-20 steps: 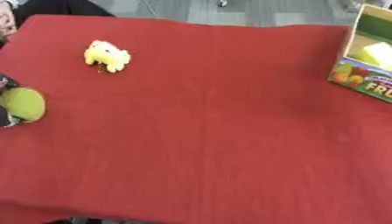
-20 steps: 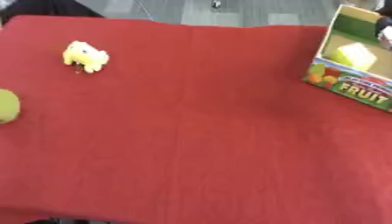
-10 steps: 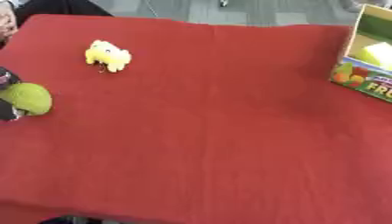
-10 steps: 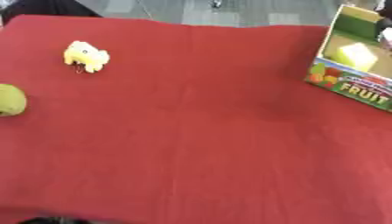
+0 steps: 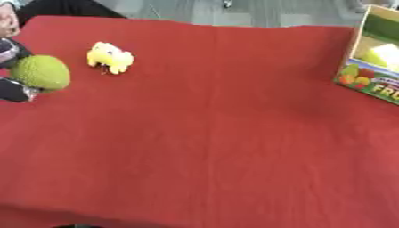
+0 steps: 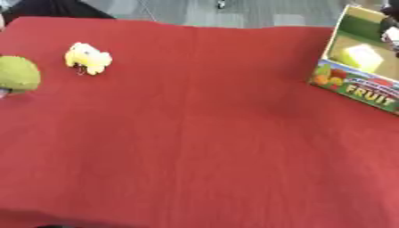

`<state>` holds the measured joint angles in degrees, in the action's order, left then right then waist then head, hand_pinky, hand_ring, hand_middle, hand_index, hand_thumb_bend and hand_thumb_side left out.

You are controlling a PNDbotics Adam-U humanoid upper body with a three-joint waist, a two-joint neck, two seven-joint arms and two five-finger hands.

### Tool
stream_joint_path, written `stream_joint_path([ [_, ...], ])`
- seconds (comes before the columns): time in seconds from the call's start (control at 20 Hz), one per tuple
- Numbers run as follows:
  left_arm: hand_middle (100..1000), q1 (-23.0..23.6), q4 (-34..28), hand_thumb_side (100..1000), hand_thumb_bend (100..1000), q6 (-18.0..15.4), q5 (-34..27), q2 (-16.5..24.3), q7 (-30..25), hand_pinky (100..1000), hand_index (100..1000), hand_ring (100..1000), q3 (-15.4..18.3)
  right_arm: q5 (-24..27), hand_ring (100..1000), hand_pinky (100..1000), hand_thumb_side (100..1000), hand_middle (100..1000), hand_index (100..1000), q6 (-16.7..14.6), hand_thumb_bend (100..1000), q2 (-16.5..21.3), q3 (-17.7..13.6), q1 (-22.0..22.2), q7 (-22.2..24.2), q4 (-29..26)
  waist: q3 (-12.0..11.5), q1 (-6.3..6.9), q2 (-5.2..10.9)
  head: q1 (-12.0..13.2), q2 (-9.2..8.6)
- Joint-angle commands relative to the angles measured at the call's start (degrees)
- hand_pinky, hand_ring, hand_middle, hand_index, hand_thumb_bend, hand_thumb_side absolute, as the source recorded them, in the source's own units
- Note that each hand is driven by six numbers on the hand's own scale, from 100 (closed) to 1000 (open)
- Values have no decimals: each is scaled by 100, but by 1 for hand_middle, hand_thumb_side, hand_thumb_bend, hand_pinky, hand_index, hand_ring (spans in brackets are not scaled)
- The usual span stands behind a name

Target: Pick up the objects with one hand, pass them to the other hand, and then place them into the box on the other side of the table.

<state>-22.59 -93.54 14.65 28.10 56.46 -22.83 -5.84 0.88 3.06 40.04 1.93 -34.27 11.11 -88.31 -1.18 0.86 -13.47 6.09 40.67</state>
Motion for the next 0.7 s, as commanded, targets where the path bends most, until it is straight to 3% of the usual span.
stream_joint_path([
  [0.05,598,-116,-398,124,100,31,-332,222,103,731,526,684,25,69,936,925,501,854,920,-1,100,193,-26,-99,-5,-158,8,16,148,-93,-57],
  [0.7,591,-959,-768,223,100,41,-937,-765,210,724,539,667,-475,298,936,924,460,855,920,23,100,179,49,-216,47,-519,87,4,174,-490,-298],
])
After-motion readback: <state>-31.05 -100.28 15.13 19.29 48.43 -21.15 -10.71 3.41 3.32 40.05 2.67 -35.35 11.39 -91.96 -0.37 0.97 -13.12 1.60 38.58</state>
